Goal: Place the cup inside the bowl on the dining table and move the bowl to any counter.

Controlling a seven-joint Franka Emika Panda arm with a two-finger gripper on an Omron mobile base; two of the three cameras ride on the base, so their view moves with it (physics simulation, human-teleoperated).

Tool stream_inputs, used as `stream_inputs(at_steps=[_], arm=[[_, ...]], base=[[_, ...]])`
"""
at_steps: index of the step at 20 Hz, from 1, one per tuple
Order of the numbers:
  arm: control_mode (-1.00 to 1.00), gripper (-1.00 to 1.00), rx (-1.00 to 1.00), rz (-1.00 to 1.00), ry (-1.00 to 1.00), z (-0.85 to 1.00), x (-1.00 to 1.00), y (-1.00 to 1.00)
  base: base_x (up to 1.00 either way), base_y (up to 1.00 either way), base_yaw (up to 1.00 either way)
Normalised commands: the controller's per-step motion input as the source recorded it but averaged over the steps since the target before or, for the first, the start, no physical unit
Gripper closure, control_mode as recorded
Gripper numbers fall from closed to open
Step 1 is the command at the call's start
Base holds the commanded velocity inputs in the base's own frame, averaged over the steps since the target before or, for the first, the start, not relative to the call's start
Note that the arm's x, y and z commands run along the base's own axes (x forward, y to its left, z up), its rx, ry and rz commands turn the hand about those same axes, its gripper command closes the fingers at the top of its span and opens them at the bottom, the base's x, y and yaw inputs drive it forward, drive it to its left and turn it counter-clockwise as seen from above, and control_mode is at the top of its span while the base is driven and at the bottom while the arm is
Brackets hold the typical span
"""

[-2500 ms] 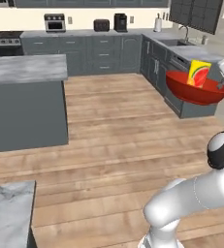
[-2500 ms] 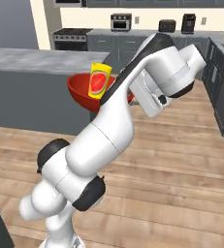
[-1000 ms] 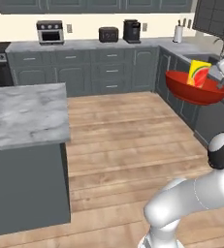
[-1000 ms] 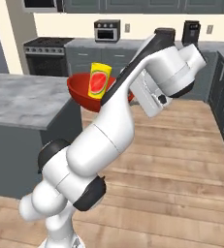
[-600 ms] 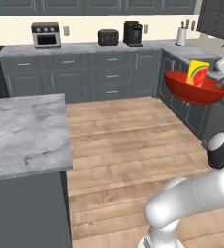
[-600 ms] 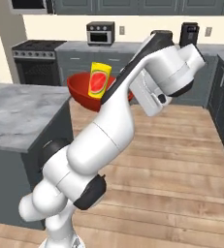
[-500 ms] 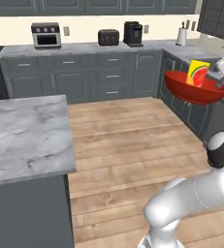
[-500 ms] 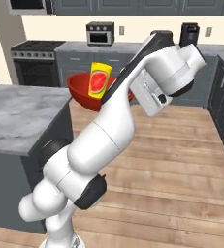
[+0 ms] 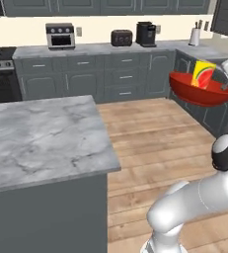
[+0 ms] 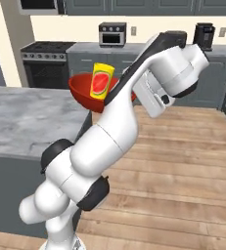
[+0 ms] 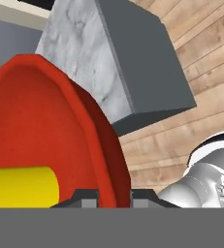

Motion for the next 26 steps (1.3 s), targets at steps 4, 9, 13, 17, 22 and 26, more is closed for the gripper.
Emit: stream_inputs(at_steps=[4,9,13,17,22,26], arm=[[1.0,1.0,0.0,0.0,0.0,0.0,0.0,0.0],[1.0,1.0,0.0,0.0,0.0,0.0,0.0,0.0],[1.0,1.0,0.0,0.0,0.0,0.0,0.0,0.0],[1.0,1.0,0.0,0.0,0.0,0.0,0.0,0.0],[1.0,1.0,0.0,0.0,0.0,0.0,0.0,0.0],[1.0,1.0,0.0,0.0,0.0,0.0,0.0,0.0]], base=[[0.0,0.86,0.0],[0.01,0.9,0.0],[0.17,0.85,0.0],[0.26,0.82,0.0],[0.4,0.73,0.0],[0.22,0.77,0.0]])
